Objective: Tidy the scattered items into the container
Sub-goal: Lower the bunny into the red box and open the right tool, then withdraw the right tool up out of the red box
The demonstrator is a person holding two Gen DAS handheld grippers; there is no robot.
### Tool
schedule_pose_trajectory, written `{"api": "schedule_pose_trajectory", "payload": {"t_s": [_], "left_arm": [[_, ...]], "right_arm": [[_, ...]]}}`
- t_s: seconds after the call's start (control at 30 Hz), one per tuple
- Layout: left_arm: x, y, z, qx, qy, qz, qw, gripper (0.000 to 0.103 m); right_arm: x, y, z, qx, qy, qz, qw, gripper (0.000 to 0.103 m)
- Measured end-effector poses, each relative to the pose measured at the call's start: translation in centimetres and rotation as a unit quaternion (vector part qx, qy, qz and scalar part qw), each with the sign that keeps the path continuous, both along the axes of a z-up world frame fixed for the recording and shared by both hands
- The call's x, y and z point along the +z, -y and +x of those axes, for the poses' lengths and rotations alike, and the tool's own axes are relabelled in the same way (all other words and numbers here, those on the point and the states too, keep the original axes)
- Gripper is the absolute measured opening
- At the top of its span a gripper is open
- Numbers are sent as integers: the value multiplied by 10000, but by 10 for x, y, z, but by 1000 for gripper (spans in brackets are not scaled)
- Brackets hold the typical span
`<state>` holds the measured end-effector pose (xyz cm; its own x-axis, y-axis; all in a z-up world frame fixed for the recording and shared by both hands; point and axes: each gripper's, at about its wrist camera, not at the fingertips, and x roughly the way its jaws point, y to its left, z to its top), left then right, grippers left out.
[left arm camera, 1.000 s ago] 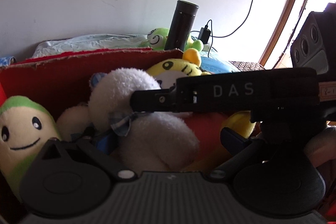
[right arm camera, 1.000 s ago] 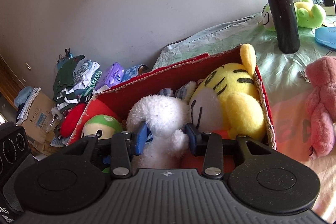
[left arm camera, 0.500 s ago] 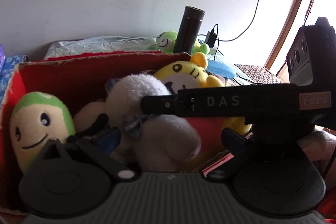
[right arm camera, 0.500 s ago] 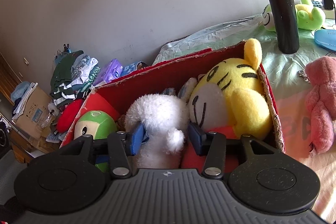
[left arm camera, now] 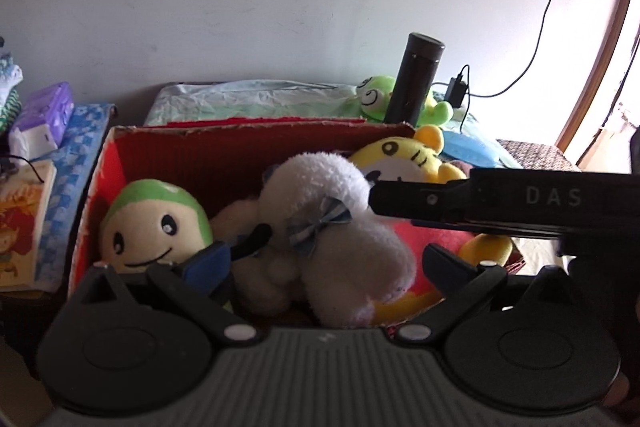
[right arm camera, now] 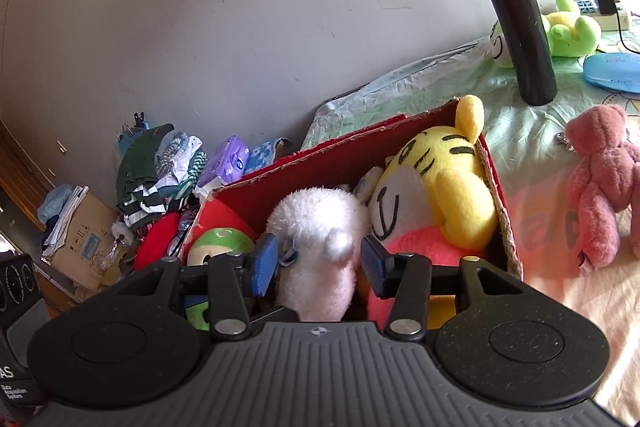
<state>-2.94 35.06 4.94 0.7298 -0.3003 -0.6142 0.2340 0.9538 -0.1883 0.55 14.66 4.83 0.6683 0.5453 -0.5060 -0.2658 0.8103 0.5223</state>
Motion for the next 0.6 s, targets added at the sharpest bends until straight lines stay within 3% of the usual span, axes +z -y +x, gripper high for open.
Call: {"api": "schedule_pose_trajectory", "payload": {"t_s": [0.2, 0.43, 0.6], "left_arm": [[5, 4, 5, 290, -142, 178, 9993, 102], [14, 15, 8, 621, -169, 888, 9940, 102], [9, 10, 12, 874, -347, 971, 9908, 102]], "right_arm": [[3, 4, -12, -261, 228, -239, 9991, 50], [1, 13, -18, -626, 295, -236, 9973, 58], [-1, 16, -22, -697, 287, -184, 9970, 59]]}}
